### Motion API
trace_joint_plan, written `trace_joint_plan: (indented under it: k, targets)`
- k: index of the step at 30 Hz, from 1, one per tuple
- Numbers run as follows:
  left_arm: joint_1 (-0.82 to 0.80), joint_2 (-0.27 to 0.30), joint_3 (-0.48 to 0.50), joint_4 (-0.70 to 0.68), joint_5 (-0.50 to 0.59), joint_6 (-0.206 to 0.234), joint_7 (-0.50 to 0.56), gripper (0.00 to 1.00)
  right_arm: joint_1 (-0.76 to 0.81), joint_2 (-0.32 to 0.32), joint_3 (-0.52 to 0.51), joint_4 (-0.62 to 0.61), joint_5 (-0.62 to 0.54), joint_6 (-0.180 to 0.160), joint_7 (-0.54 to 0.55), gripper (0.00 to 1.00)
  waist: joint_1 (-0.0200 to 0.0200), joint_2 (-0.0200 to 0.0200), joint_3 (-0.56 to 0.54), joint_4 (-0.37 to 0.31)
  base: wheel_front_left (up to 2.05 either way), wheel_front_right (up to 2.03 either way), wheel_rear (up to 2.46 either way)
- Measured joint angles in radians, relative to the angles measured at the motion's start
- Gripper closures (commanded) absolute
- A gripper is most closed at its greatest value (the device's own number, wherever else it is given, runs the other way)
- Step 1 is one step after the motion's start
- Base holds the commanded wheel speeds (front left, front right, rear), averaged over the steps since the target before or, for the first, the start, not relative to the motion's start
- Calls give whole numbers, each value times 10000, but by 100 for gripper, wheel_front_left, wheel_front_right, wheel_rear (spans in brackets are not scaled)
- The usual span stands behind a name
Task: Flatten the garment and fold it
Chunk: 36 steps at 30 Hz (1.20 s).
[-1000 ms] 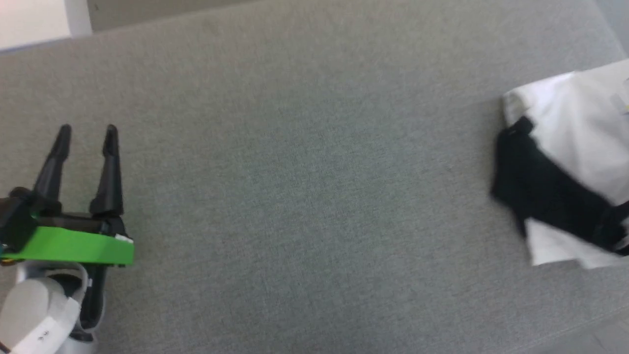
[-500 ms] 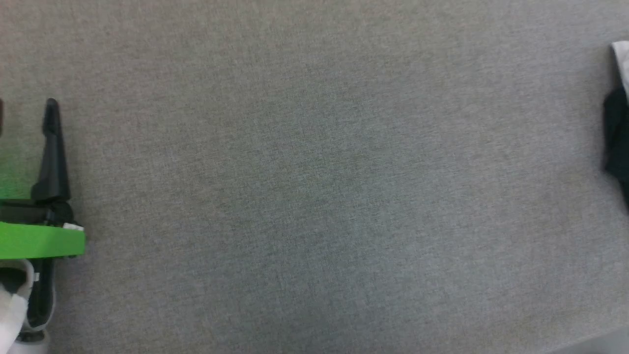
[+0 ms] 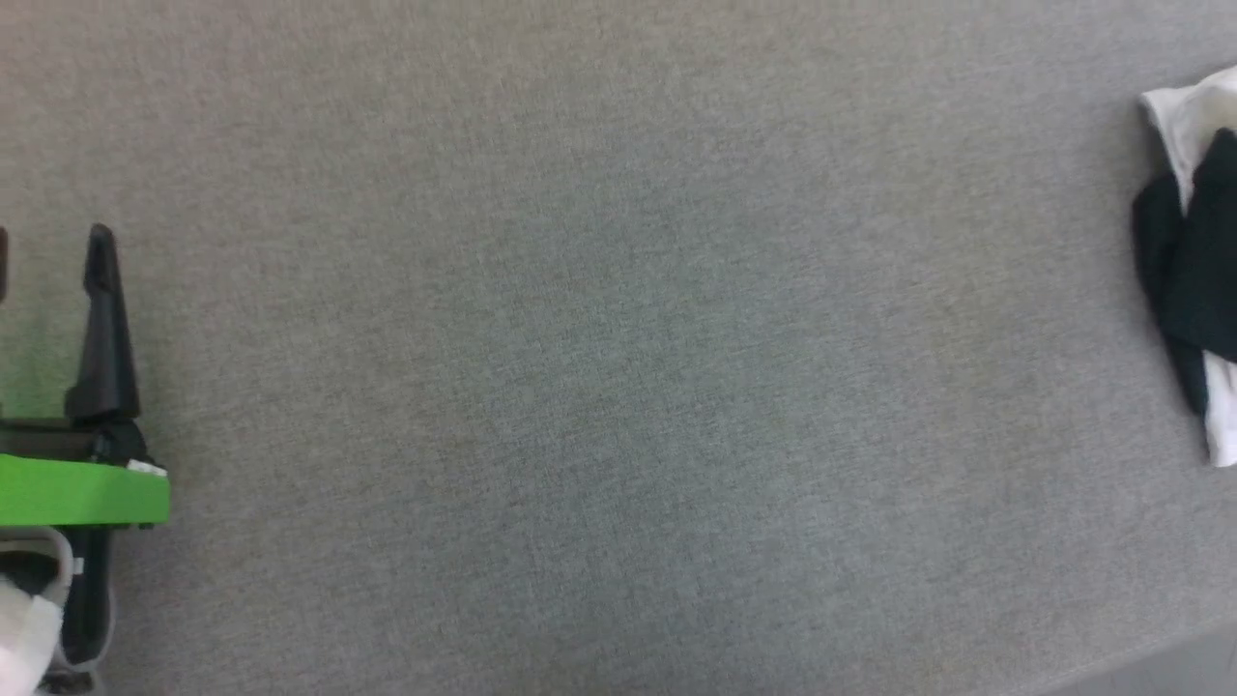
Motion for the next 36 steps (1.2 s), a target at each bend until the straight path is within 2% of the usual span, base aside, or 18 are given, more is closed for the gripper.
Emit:
trace_joint_plan:
  k: [7,12,13,14,15,17,21,24,28,30,36]
  targets:
    - [-3,-571,-355,811,-21,77,-545,0,-866,-98,1398,-1022,1001,-2,-1233,0,-2,0,-1040,150,0,0,0]
    - [11,-943,-489,1342,-94,205,-894,0,-1363,631,2245,-1436,1509,-4,-2485,0,-2,0,-1898,403,0,0,0]
    - [19,-1089,-518,1521,-100,265,-1012,0,-1360,1137,2311,-1505,1542,-2,-3043,0,-2,0,-2225,532,0,0,0]
    - [35,-1172,-533,1597,-102,307,-1062,0,-1332,1315,2500,-1540,1434,-8,-3279,0,-2,0,-2405,608,0,0,0]
    - [74,-1277,-525,1703,-102,385,-1149,0,-1241,2011,2397,-1588,1434,-6,-3770,0,-2,0,-2727,758,0,0,0]
    - [99,-1369,-508,1770,-102,491,-1200,0,-980,2663,2476,-1657,1407,-2,-4286,0,-2,0,-3057,947,0,0,0]
    - [104,-1528,-493,1833,-104,583,-1302,0,-288,3902,2522,-1661,1315,-4,-5384,0,-2,0,-3609,1335,0,0,0]
    - [127,-1662,-548,1971,-104,585,-1373,0,394,4491,2451,-1613,1292,-4,-6199,0,-2,0,-3989,1599,0,0,0]
    - [135,-1850,-721,2123,-100,656,-1448,0,1408,4648,2383,-1482,1344,-4,-7193,0,-2,-1,-4450,1942,0,0,0]
    - [140,-1906,-811,2230,-98,658,-1457,0,1851,4658,2330,-1381,1795,-8,-7664,0,-3,0,-4654,2090,0,0,0]
    - [161,-2080,-959,2583,8,658,-1536,0,3413,4656,2359,-1003,2420,-8,-8211,0,-2,0,-5227,2431,0,0,0]
